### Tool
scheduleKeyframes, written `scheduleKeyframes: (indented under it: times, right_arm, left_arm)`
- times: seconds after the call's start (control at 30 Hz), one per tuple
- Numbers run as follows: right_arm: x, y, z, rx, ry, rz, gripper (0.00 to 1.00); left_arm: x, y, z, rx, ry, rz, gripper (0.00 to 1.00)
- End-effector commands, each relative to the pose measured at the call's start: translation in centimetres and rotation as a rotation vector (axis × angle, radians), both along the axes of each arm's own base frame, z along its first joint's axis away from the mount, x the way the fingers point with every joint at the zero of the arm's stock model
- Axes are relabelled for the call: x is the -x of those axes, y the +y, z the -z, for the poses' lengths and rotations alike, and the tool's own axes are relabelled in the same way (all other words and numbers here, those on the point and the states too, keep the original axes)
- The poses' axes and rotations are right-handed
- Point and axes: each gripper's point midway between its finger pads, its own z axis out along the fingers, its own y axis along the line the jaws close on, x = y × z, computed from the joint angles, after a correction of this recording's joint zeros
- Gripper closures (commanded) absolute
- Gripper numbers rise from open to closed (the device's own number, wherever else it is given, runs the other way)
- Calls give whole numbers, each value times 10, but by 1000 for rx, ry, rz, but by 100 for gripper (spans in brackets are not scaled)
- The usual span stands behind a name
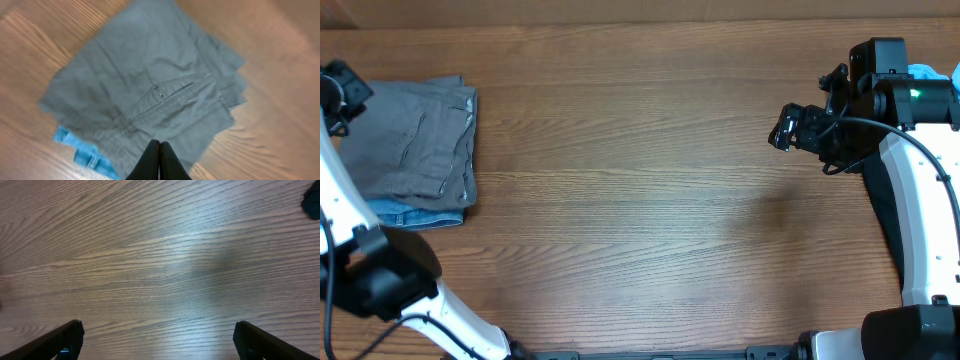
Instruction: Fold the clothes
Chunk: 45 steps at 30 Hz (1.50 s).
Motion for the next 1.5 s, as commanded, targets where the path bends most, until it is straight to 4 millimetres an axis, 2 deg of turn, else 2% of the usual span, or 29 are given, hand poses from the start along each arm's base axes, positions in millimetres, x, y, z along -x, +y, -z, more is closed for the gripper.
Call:
scheduleKeyframes:
  times: [0.0, 0.07, 0.17, 0.3, 0.43, 0.53, 0.57, 0.67, 0.77, 0.8, 0.83, 0.93, 1.0, 1.07, 1.13, 1.3, 1.37, 1.4, 1.47]
  right_arm:
    - [-1, -2, 1, 10, -4, 0, 0]
    - [-1, -2, 1, 10, -4, 0, 0]
    - [-1, -2, 1, 10, -4, 0, 0]
    - [-1, -2, 1, 10, -4, 0, 0]
    - [-1, -2, 1, 10, -4, 0, 0]
    - [-1, -2, 1, 10, -4, 0, 0]
    - [-1, -2, 1, 10, -4, 0, 0]
    - [-1, -2, 1, 10, -4, 0, 0]
    - [-1, -2, 1, 10, -4, 0, 0]
    - [-1, -2, 1, 10, -4, 0, 0]
    - [-1, -2, 1, 10, -4, 0, 0]
    - [-1, -2, 1, 10, -4, 0, 0]
    - [-1, -2, 1, 10, -4, 0, 0]
    - [-1, -2, 1, 10, -4, 0, 0]
    - [-1, -2, 1, 10, -4, 0, 0]
    - [-1, -2, 1, 10, -4, 0, 0]
    - [-1, -2, 1, 10, -4, 0, 0]
    - [-1, -2, 1, 10, -4, 0, 0]
    - [-1, -2, 1, 10, -4, 0, 0]
  left_arm:
    - [-15, -9, 46, 30, 89, 124, 96]
    - [-20, -12, 76, 67, 142, 132, 96]
    - [-21, -25, 107, 141, 198, 174, 96]
    - [-18, -47, 147, 258, 280, 210, 96]
    - [-9, -57, 191, 309, 383, 218, 96]
    - [-2, -60, 206, 339, 429, 215, 96]
    - [-2, -61, 206, 342, 431, 208, 96]
    - [-10, -58, 181, 312, 375, 200, 96]
    - [-25, -51, 131, 239, 256, 200, 96]
    - [-34, -47, 96, 186, 169, 200, 96]
    - [-39, -44, 72, 148, 106, 201, 96]
    - [-48, -35, 33, 59, 2, 192, 96]
    - [-48, -25, 16, -10, -28, 152, 96]
    - [-48, -18, 13, -42, -28, 138, 96]
    - [-50, -12, 20, -56, -17, 127, 96]
    - [-62, -1, 58, -48, 25, 115, 91]
    - [-54, 4, 79, -21, 85, 70, 92]
    - [-45, 6, 94, 12, 133, 18, 96]
    - [-27, 8, 112, 84, 198, -76, 96]
